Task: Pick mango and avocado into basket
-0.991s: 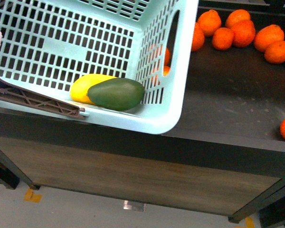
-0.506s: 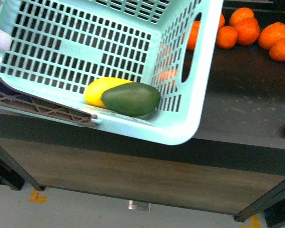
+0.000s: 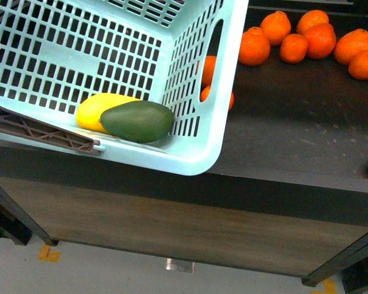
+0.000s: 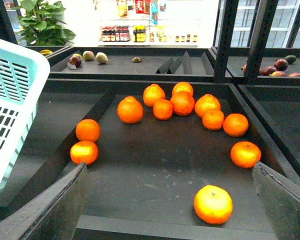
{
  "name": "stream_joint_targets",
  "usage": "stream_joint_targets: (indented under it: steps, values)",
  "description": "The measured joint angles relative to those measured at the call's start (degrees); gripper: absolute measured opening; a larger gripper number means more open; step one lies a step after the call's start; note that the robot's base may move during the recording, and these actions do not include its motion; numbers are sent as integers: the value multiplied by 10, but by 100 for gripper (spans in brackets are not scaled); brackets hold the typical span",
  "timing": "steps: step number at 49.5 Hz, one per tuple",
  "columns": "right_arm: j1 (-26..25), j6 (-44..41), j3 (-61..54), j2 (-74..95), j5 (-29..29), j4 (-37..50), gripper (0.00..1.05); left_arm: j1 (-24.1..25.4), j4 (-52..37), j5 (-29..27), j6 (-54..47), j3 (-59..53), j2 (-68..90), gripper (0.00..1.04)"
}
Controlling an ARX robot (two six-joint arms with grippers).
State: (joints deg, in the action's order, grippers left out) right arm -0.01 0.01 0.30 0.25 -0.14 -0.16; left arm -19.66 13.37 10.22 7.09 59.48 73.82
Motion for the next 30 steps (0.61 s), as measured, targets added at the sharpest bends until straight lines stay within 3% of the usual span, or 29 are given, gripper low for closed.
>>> stream_joint_targets:
  steps: [7,11,15,30]
  values:
    - [0,0,0,0,0,0,97,0,0,6,0,0,0,8]
    - [0,0,0,0,0,0,97,-17,-56,-66,40,-10,5,8]
    - [0,0,0,0,0,0,97,-29,-101,-123,115,7,41,8]
    - [0,0,0,0,0,0,97,11,-96,-167,418,243,286,8]
